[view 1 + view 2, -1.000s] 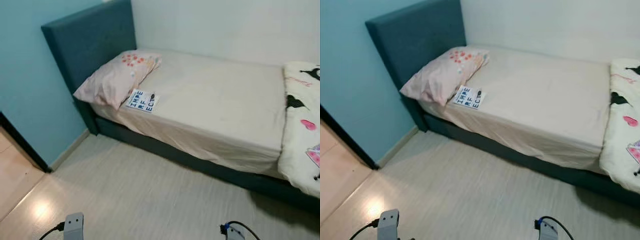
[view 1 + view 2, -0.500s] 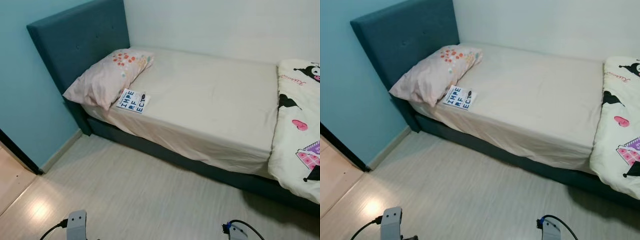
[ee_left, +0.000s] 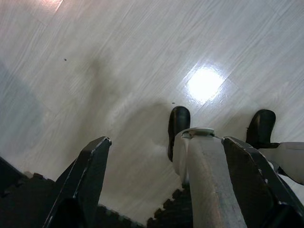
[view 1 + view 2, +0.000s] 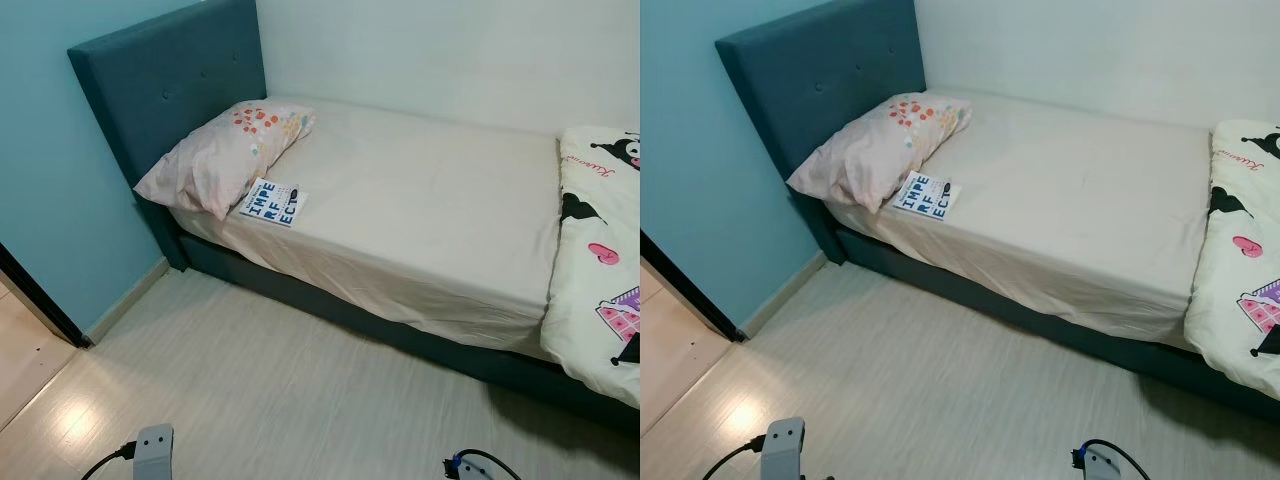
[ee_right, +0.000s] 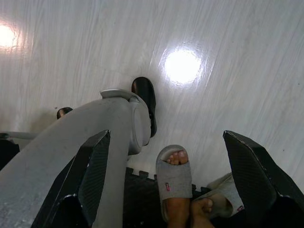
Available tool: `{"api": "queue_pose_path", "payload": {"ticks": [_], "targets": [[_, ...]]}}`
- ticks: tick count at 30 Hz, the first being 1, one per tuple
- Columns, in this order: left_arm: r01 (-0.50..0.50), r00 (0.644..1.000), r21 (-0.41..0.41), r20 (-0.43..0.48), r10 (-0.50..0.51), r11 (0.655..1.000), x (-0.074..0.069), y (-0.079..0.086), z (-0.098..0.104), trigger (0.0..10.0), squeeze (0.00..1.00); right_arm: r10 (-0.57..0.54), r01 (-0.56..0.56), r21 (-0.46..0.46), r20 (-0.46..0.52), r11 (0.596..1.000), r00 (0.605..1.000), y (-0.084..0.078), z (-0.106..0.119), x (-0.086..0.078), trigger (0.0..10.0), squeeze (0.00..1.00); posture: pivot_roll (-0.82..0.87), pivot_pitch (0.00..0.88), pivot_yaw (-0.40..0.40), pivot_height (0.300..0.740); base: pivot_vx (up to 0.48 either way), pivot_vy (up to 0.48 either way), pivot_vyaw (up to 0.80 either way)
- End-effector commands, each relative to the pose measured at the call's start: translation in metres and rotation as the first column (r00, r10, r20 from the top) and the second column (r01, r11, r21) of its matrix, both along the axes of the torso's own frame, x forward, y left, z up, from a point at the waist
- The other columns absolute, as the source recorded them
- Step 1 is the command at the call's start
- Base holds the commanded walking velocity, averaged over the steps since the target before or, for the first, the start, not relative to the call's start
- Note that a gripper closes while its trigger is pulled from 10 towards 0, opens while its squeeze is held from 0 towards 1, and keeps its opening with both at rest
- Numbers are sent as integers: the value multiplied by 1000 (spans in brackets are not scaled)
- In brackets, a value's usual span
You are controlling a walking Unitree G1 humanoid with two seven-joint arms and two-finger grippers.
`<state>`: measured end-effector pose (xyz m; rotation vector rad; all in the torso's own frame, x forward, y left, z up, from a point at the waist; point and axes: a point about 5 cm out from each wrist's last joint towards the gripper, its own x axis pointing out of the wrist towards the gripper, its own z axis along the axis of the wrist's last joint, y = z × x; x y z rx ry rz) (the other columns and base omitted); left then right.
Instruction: Clean up the room
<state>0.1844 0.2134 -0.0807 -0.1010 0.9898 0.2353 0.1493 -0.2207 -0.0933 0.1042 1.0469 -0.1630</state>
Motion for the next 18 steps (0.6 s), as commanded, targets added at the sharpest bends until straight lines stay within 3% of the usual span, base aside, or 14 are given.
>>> {"api": "queue_pose_path", "payload": {"ticks": [1,15,18], "targets": [[4,1000,7,-17,-4,1000,-6,4,-2,10000,0,-1,1,8,-27,1000,1000,1,-3,-8,10000,0,-86,73,48,740,0,0,0],[44,999,13,-14,-44,999,-4,4,-1,10000,0,5,-4,21,-32,1000,999,12,-5,-7,10000,0,-81,81,50,740,0,0,0],[54,998,20,-16,-53,998,-4,5,-1,10000,0,6,-5,25,-30,1000,1000,15,-5,-6,10000,0,-81,82,52,740,0,326,0]]}}
